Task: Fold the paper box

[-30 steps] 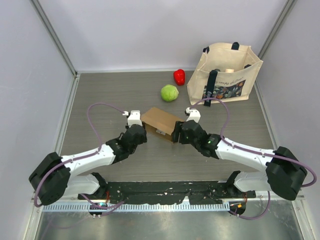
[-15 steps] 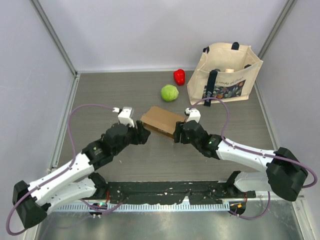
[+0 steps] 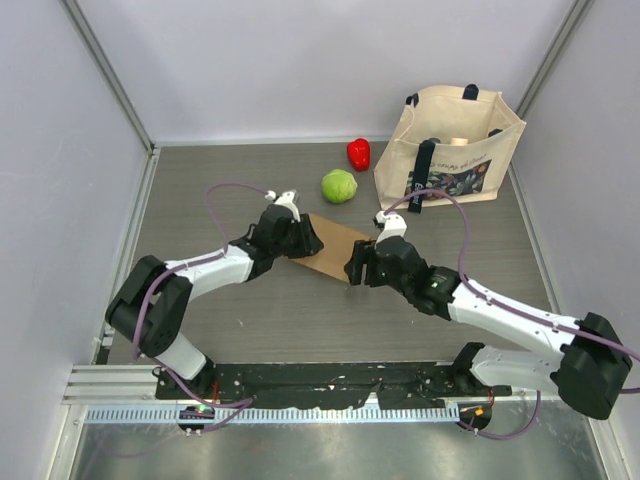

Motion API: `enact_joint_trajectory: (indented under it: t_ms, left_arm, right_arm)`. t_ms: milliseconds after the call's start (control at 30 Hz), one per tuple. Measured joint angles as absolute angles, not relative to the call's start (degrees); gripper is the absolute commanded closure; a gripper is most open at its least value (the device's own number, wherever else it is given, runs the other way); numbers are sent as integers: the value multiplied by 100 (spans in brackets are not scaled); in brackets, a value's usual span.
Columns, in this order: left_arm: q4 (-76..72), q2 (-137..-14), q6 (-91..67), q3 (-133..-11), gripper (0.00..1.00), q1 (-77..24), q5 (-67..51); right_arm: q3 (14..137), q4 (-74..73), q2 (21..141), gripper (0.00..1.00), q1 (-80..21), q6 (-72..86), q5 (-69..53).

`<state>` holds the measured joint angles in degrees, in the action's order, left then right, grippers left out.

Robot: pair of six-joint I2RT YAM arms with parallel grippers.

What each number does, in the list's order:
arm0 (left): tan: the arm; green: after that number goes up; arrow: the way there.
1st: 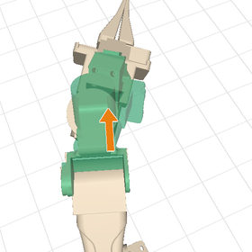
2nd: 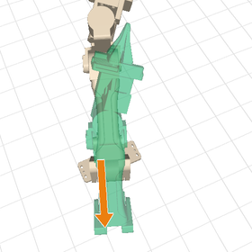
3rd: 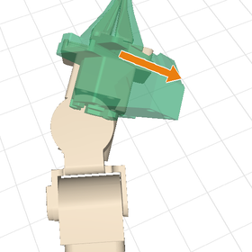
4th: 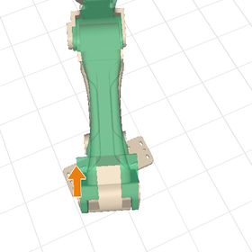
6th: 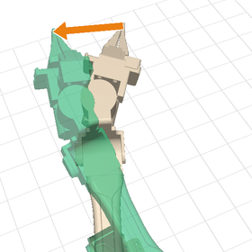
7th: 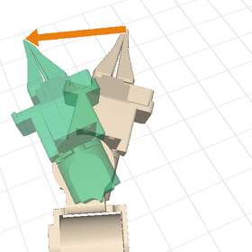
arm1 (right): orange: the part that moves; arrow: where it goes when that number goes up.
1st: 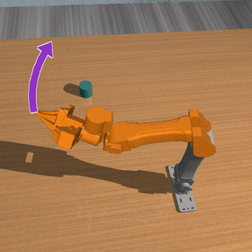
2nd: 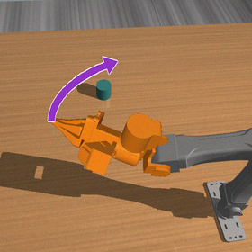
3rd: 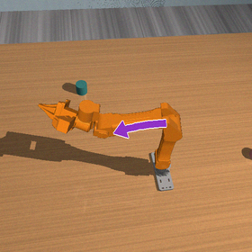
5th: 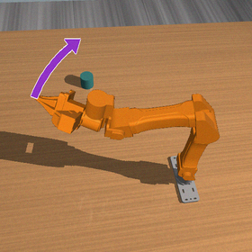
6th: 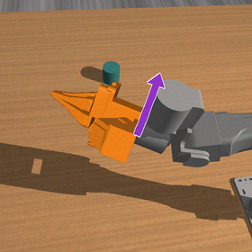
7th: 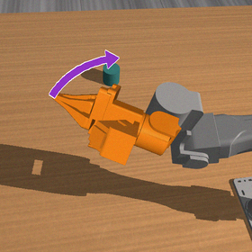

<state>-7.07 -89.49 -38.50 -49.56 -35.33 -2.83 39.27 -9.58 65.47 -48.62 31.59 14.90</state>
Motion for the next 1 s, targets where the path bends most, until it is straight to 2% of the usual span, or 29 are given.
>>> enact_joint_trajectory:
  t_ms: [167, 200, 267, 367, 433, 800, 1000]
  left_arm:
    - [-1468, -9008, -4130, -4241, 59, -3518, -526]
    - [-1601, -9008, -4178, -4147, 59, -3518, -541]
    - [-1802, -9004, -4265, -4014, 58, -3518, -556]
    - [-1905, -8969, -4307, -3948, 57, -3518, -563]
    - [-1865, -8936, -4303, -3959, 57, -3509, -572]
    - [-1426, -8851, -4311, -4510, 56, -3336, -1055]
    - [-1516, -9198, -4418, -4482, 57, -3293, -1205]
  right_arm:
    - [3708, -471, 6062, 31, -4342, 3326, 738]
    - [3592, -172, 6082, 40, -4066, 3389, 421]
    - [3299, 515, 6270, 49, -3575, 3583, -239]
    - [3138, 1315, 7032, 71, -3133, 3822, -1052]
    - [3138, 1776, 7669, 76, -3092, 3922, -1492]
    - [2534, 4469, 9432, 84, -2884, 4530, -2569]
    - [2451, 4554, 9341, 84, -2886, 4670, -2624]
